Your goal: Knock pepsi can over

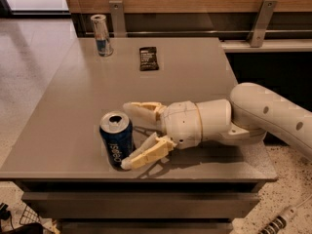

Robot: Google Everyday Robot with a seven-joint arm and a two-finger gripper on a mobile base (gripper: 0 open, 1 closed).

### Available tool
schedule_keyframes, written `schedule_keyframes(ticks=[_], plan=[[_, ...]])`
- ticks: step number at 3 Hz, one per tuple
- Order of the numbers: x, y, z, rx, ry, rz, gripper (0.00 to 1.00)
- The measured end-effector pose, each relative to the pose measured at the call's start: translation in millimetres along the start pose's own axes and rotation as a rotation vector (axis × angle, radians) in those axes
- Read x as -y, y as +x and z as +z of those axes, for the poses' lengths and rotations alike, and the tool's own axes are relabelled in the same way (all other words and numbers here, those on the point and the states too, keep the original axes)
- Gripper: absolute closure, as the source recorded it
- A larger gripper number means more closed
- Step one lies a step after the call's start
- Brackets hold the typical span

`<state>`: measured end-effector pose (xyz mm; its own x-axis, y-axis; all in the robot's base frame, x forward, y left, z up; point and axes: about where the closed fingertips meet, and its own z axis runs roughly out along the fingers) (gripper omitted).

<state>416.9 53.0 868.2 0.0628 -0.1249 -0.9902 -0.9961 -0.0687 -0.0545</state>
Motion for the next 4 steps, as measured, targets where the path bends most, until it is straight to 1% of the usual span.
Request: schedule_keyframes(ticks=[1, 3, 4], plan=[[-0.7, -1.0, 1.4, -0.001, -0.003, -0.002, 0.41], [-2.5, -2.9, 5.0, -0.002, -0.011, -0.006, 0.86], [-3.3, -3.8, 6.7, -0.003, -0.015, -0.008, 1.0]])
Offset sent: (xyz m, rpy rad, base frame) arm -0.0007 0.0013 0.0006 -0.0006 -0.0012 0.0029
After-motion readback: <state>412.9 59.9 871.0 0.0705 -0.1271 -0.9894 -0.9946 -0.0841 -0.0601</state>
